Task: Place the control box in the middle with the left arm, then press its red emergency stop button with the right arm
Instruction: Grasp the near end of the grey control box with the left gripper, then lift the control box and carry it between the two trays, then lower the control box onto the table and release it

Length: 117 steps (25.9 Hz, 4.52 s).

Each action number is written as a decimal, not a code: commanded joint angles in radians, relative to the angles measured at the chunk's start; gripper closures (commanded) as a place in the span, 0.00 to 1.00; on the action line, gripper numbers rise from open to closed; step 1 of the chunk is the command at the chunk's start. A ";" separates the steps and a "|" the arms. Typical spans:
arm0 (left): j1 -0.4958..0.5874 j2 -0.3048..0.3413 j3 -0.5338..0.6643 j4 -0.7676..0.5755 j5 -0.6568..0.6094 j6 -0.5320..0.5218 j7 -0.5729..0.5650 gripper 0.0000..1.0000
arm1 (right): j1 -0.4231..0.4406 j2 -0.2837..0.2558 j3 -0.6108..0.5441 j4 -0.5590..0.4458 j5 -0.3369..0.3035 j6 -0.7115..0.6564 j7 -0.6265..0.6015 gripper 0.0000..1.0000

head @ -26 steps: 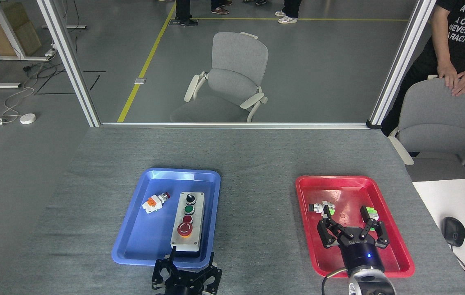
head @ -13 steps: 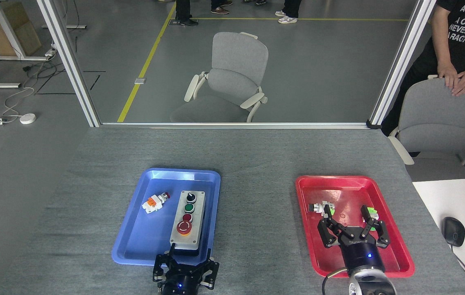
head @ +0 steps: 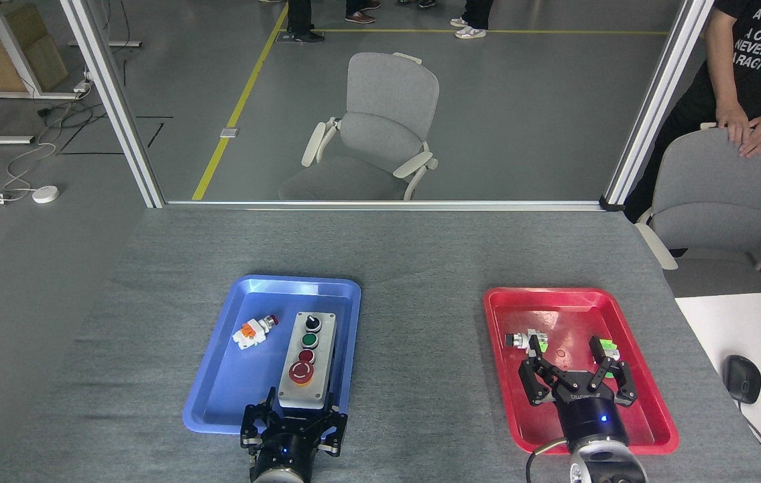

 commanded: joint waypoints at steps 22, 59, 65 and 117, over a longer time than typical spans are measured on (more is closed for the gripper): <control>-0.330 0.015 -0.002 0.407 0.209 -0.091 0.007 0.47 | 0.001 0.000 0.001 -0.009 0.000 0.002 0.000 0.02; -0.433 -0.016 -0.326 0.379 0.384 -0.087 0.007 1.00 | 0.008 0.005 0.001 -0.014 0.002 0.000 0.000 0.02; -0.457 -0.018 -0.407 0.401 0.388 -0.078 0.005 1.00 | 0.008 0.016 0.001 -0.014 0.003 0.000 0.002 0.02; -0.424 -0.016 -0.598 0.387 0.396 -0.050 0.001 0.02 | 0.009 0.009 0.031 -0.014 0.002 0.012 0.011 0.03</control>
